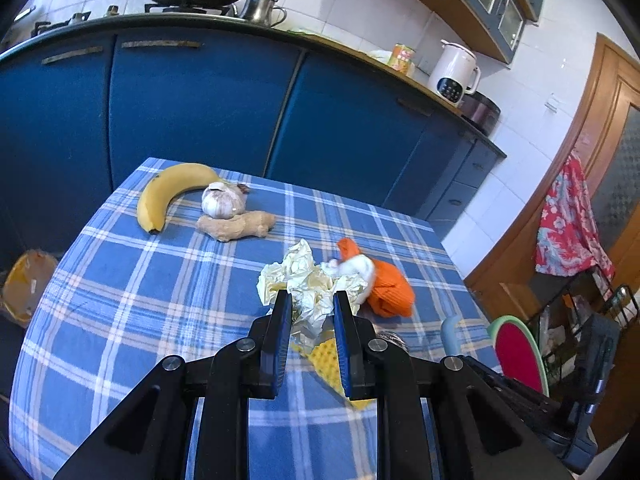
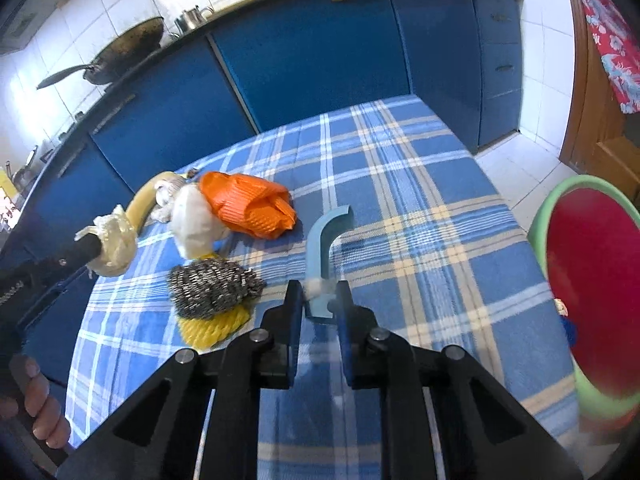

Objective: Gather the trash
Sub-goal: 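Carry the tissue and blue hook over the red bucket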

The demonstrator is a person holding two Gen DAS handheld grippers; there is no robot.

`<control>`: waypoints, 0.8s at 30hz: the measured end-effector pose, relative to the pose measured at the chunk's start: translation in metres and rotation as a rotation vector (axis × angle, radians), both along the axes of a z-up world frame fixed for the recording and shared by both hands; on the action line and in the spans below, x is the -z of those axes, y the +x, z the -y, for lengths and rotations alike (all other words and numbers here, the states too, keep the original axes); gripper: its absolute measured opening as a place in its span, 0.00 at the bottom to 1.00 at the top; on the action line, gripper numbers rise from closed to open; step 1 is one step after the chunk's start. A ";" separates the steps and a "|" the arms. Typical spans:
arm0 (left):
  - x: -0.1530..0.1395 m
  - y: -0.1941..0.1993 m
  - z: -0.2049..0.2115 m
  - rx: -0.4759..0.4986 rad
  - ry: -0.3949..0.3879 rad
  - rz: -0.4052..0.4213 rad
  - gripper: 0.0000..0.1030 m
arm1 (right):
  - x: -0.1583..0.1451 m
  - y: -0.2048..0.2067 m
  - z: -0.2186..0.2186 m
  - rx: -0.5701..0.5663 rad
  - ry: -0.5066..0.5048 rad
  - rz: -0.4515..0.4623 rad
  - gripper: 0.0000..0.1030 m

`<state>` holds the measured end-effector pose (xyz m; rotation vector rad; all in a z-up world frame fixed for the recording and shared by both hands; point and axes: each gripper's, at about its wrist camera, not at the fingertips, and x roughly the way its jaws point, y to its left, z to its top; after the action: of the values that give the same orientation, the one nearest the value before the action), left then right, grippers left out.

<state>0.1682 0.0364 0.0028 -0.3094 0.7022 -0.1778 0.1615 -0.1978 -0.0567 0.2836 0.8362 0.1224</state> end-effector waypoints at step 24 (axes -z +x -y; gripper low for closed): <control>-0.036 -0.052 0.065 0.122 0.018 0.050 0.20 | -0.066 -0.098 0.047 0.063 0.029 0.144 0.19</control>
<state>0.1158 -0.0285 0.0389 -0.2446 0.6736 -0.2943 0.0639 -0.2447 0.0094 0.3247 0.6826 0.0948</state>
